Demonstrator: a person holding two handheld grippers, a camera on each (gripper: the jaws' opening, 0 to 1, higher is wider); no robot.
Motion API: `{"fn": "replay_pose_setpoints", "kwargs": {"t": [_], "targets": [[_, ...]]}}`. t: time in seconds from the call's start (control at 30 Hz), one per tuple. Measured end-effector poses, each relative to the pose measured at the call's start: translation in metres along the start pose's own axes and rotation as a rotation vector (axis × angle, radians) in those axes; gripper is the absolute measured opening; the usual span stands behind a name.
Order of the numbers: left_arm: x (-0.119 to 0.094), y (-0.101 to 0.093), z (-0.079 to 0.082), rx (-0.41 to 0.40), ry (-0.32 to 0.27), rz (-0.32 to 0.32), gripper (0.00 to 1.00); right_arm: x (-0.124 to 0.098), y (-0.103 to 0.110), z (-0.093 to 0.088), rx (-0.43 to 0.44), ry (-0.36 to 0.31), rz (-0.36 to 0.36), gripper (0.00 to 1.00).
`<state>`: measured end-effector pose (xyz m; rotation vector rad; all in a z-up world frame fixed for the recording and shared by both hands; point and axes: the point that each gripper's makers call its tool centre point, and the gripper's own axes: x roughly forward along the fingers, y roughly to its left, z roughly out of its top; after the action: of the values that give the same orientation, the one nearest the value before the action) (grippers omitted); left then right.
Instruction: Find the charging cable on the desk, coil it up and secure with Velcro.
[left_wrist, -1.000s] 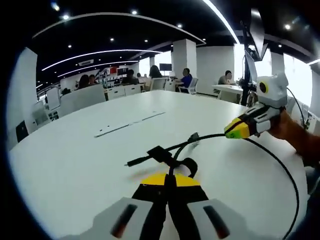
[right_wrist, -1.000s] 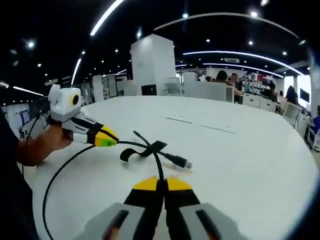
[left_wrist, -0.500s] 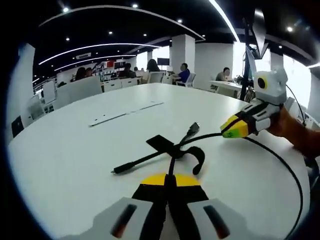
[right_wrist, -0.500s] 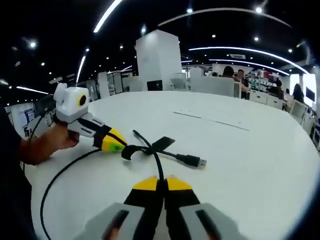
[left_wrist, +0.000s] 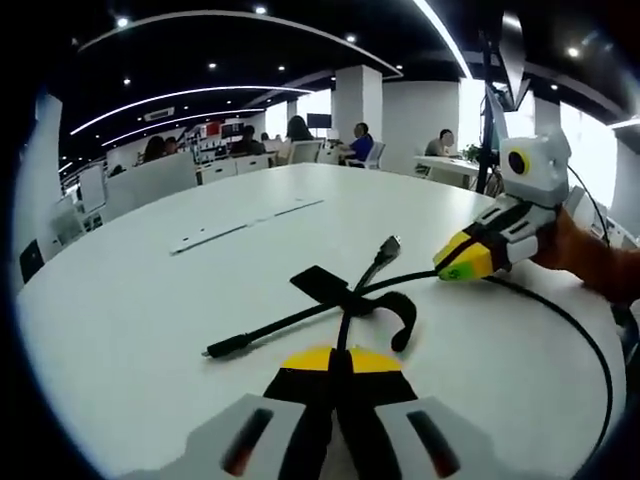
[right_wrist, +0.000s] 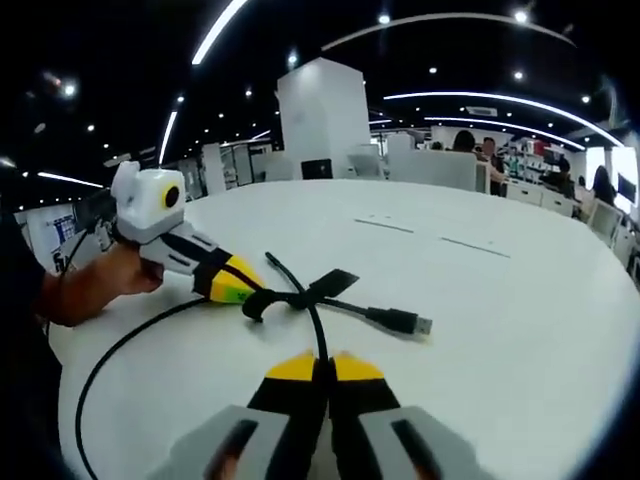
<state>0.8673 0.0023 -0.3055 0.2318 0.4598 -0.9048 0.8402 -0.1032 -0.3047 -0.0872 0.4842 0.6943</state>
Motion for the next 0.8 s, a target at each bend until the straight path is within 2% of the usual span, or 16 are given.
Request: {"fn": "replay_pose_setpoints", "kwargs": {"t": [0.3,0.57,0.8], "targets": [[0.0021,0.0011,0.0015,0.009,-0.016,-0.005,0.04,0.0033,-0.0016,-0.0040,-0.021,-0.004,-0.008,0.05],[0.0023,0.0009,0.0026,0.051,-0.014,0.019,0.05,0.0016,-0.0023,-0.0026,-0.012,-0.016,-0.005,0.05],[0.0036,0.0004,0.0079,0.028,-0.055,0.014,0.09,0.0017,-0.0031,-0.0025,-0.015,-0.019,-0.003,0.05]]}}
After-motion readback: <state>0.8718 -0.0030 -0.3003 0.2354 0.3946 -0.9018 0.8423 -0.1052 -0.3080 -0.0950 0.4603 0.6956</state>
